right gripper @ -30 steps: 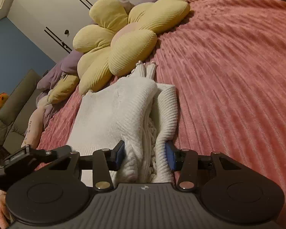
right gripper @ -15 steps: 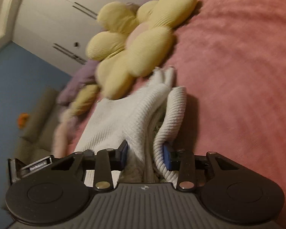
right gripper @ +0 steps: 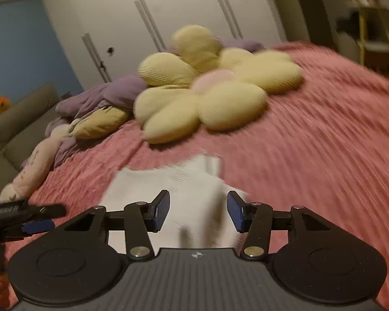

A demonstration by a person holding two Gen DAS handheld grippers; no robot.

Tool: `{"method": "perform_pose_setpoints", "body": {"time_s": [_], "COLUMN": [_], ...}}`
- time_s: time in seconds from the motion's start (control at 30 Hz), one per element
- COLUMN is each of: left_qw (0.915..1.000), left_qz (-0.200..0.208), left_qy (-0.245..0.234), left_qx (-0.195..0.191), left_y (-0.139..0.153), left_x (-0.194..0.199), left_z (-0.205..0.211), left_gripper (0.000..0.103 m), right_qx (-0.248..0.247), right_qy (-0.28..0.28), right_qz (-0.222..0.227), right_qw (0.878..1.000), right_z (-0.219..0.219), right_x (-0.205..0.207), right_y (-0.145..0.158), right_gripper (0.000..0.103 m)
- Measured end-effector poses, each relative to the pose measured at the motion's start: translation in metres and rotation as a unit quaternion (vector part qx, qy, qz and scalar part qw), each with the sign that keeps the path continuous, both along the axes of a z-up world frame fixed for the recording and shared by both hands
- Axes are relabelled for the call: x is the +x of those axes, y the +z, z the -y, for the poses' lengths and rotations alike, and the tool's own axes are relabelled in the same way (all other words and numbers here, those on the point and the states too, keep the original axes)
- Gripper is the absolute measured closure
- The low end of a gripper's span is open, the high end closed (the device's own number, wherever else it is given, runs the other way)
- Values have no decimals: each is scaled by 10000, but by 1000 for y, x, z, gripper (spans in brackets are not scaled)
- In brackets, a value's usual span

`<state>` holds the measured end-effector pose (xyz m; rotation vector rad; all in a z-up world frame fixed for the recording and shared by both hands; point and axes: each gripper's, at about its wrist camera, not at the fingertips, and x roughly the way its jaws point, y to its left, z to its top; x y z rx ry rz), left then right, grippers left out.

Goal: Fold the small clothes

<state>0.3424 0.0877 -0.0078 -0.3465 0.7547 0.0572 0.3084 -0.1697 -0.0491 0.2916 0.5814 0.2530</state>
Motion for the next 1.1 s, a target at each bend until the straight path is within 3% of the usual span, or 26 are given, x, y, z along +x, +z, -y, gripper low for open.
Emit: {"method": "perform_pose_setpoints", "body": {"time_s": [0.07,0.13,0.23,0.33,0.47,0.6,0.9,1.1], "left_qw": [9988,9959,9930,9945,9918,9914,9889,9902], "left_qz": [-80,-117,-269,-306,1,28,249,24], "left_qy": [464,893,1149,1004,828,1002,1130,1076], "left_qx": [140,-26,-105,-15,974,842,933,885], "left_y": [-11,-26,-46,-65,-82,-88,-99,-91], "left_x": [11,17,27,32,31,31,30,33], "left_z": [3,0,-2,9,38,32,38,35], "left_gripper": [13,13,13,13,8,2,0,0], "right_qx": [-317,-619,-795,-1225,-1190,-1178,-1099,-1173], "right_qy": [103,178,218,3,-57,-72,-119,-107], "right_qz": [91,148,174,74,425,531,766,708], "right_qw": [9994,9978,9964,9924,9920,9916,9909,9905], "right_z": [-29,-50,-63,-60,-50,-49,-48,-51], "right_x": [10,20,29,36,26,29,31,32], "right_y": [-2,-11,-28,-52,-72,-81,-94,-90], "right_gripper": [59,62,62,66,66,66,65,64]}}
